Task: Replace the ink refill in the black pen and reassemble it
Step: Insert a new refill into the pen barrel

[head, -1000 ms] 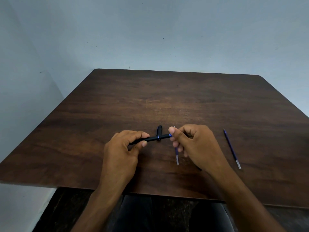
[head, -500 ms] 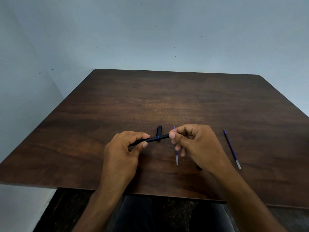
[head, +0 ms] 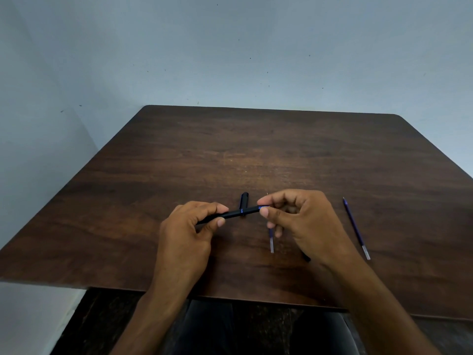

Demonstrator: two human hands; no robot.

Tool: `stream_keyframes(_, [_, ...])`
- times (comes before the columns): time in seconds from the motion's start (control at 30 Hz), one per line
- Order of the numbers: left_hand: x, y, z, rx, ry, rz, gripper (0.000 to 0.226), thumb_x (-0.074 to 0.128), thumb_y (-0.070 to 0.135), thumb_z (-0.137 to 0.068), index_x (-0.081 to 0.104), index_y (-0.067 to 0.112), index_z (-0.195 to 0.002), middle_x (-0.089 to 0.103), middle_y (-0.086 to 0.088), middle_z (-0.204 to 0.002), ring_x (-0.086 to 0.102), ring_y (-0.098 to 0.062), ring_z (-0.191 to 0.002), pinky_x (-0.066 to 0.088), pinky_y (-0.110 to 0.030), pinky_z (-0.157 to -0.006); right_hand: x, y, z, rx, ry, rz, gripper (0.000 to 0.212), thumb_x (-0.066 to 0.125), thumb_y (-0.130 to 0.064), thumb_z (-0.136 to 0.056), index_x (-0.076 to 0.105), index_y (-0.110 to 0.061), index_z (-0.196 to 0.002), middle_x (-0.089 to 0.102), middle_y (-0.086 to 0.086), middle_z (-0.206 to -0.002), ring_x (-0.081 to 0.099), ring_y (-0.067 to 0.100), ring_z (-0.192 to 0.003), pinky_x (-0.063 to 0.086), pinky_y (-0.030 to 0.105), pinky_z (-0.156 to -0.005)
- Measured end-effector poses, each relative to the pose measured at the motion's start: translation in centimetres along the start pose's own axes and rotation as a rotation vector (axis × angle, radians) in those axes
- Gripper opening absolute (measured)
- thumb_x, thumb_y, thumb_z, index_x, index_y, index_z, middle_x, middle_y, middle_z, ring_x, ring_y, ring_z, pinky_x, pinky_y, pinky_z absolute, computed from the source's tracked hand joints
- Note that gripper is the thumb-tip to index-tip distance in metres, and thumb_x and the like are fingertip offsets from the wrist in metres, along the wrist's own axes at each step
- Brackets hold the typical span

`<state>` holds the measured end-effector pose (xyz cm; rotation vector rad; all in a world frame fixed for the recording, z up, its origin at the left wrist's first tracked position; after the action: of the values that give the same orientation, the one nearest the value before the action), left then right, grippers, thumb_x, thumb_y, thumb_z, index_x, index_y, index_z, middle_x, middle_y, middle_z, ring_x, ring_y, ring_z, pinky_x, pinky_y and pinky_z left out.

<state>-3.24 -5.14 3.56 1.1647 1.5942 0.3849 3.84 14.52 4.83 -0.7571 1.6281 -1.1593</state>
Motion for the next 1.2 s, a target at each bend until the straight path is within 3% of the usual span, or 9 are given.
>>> stream_keyframes(0.13, [-0.04,0.17,0.05,0.007,0.006,0.001,0.032,0.078,0.009,-0.08,0.075,0.035,-0.098,0.067,0.026,-0.095,0.06,0.002,-0.098,0.039,-0.005,-0.087,0.07,0.0,-0.13,-0.015,0.015,0.037,0.005,0.073,-0.024,-0.09,0.075,-0.023,-0.085,0.072,-0.003,-0.063,0.062,0.001,-0.049,0.051,0.017,-0.052])
stream_keyframes(0.27, [-0.03,0.2,0.15,0.007,0.007,0.008,0.033,0.078,0.009,-0.08,0.074,0.036,-0.098,0.066,0.027,-0.094,0.059,0.004,-0.098,0.037,-0.003,-0.086,0.37,0.09,-0.11,0.002,0.037,0.063,0.028,0.067,-0.043,-0.088,0.074,-0.02,-0.074,0.073,-0.001,-0.063,0.062,0.0,-0.049,0.05,0.018,-0.05])
stream_keyframes(0.37, [-0.04,0.07,0.2,-0.004,0.01,0.03,0.033,0.078,0.008,-0.08,0.074,0.036,-0.097,0.068,0.026,-0.094,0.06,0.002,-0.099,0.038,-0.004,-0.087,0.18,0.01,0.1,0.001,0.059,0.066,0.037,0.065,-0.057,-0.08,0.075,-0.022,-0.076,0.074,-0.001,-0.064,0.061,0.001,-0.047,0.051,0.017,-0.05])
stream_keyframes(0.47, [-0.06,-0.06,0.2,-0.008,0.01,0.04,0.032,0.078,0.007,-0.08,0.075,0.035,-0.098,0.068,0.024,-0.094,0.06,0.001,-0.099,0.039,-0.005,-0.087,0.03,0.13,0.17,0.013,0.016,-0.1,0.022,0.079,-0.035,-0.081,0.075,-0.023,-0.099,0.076,-0.005,-0.073,0.066,0.003,-0.055,0.054,0.019,-0.055])
stream_keyframes(0.57, [-0.02,-0.08,0.13,-0.008,0.004,0.034,0.03,0.077,0.008,-0.08,0.075,0.033,-0.098,0.069,0.023,-0.095,0.06,0.001,-0.099,0.04,-0.006,-0.087,0.03,0.23,0.08,0.001,-0.029,-0.123,0.015,0.079,-0.011,-0.084,0.077,-0.016,-0.099,0.076,0.002,-0.073,0.068,0.01,-0.059,0.056,0.024,-0.059])
stream_keyframes(0.73, [-0.02,0.11,0.12,0.001,-0.004,0.02,0.03,0.077,0.007,-0.081,0.075,0.032,-0.098,0.068,0.024,-0.095,0.059,0.003,-0.099,0.038,-0.004,-0.086,-0.06,0.25,-0.05,-0.018,0.012,-0.006,0.003,0.075,-0.022,-0.088,0.077,-0.021,-0.089,0.074,0.0,-0.065,0.064,0.007,-0.051,0.054,0.019,-0.056])
stream_keyframes(0.9, [-0.06,0.01,0.17,-0.006,-0.008,0.017,0.031,0.076,0.009,-0.082,0.074,0.035,-0.099,0.067,0.026,-0.095,0.058,0.005,-0.1,0.037,-0.002,-0.085,0.21,-0.01,0.01,-0.03,0.03,0.064,0.014,0.073,-0.031,-0.087,0.076,-0.018,-0.085,0.072,-0.004,-0.065,0.062,0.001,-0.05,0.053,0.019,-0.054])
stream_keyframes(1.03, [-0.01,-0.19,0.12,0.003,-0.003,0.007,0.03,0.077,0.009,-0.082,0.075,0.034,-0.099,0.068,0.023,-0.096,0.06,0.001,-0.1,0.038,-0.005,-0.086,-0.08,-0.04,0.03,-0.027,0.015,-0.027,0.016,0.078,-0.019,-0.084,0.075,-0.014,-0.099,0.074,-0.001,-0.073,0.066,0.004,-0.055,0.057,0.021,-0.056])
stream_keyframes(1.2, [0.2,-0.13,0.09,0.008,-0.006,0.008,0.03,0.077,0.009,-0.081,0.075,0.034,-0.098,0.069,0.023,-0.095,0.06,0.001,-0.099,0.038,-0.004,-0.086,-0.12,0.27,-0.21,-0.034,0.021,0.027,0.004,0.077,-0.017,-0.086,0.075,-0.02,-0.088,0.073,0.001,-0.064,0.064,0.01,-0.05,0.056,0.02,-0.057])
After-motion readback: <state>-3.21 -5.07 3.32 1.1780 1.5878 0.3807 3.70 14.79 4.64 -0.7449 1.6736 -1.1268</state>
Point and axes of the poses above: each hand's wrist, its own z-axis away from the middle knuckle, its own x-axis out of the palm, y = z × x, the point moved 5 cm from there along -z, towards the middle knuckle
